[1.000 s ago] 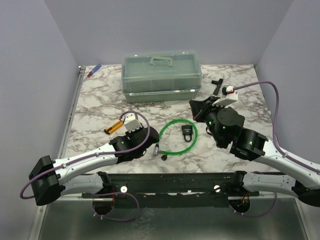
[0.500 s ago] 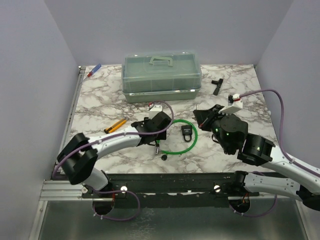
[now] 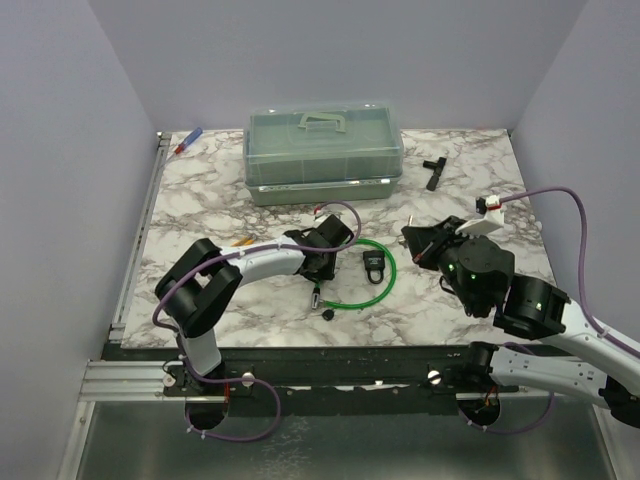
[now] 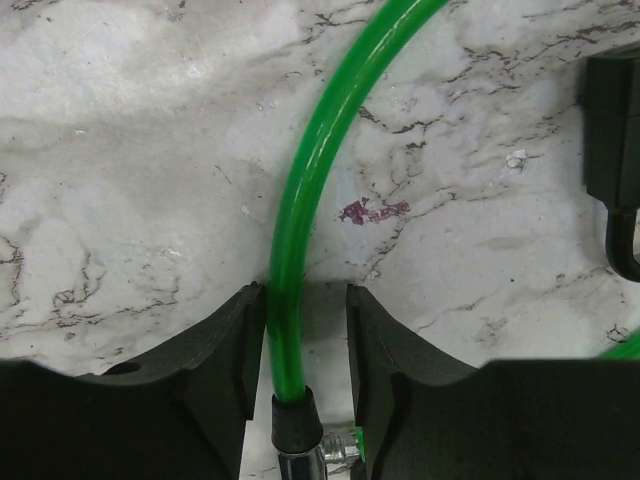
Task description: Unlock with the key
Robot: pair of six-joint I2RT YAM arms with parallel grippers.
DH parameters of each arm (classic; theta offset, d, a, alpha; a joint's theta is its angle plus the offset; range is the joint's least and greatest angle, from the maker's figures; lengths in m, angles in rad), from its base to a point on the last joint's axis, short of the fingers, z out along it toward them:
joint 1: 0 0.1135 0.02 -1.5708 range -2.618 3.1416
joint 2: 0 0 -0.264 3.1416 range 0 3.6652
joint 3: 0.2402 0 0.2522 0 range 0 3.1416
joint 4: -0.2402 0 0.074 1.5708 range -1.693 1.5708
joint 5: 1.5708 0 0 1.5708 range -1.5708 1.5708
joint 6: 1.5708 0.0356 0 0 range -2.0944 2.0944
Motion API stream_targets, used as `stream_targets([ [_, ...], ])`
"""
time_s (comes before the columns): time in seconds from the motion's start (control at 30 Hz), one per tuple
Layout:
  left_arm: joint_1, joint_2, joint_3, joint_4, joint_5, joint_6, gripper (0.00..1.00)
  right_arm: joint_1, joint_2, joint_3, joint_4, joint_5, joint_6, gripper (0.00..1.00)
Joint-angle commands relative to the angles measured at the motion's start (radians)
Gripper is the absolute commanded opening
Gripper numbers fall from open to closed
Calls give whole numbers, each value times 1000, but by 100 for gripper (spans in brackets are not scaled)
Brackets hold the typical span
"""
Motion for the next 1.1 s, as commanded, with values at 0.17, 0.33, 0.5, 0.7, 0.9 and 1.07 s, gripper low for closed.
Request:
stream_targets([
  [0.17,9,155,51,-53,26,-20,0,4,-8,1,-35,55,-16,1],
  [0.33,-71,68,87,-10,44,56,0,5,-13,9,-36,74,-27,0],
  [0.5,-68,-70,30,90,138,52,0,4,-13,39,-37,98,-62,1],
  [0.7,-32,-227,-68,204,167,-71,0,5,-20,60,-35,125,-90,1],
  [0.9,-9,-396,-194,296,123,-147,0,4,-17,75,-22,136,-124,1],
  [1.07,16,-492,-250,236,24,-206,0,5,-11,79,4,135,-145,1],
])
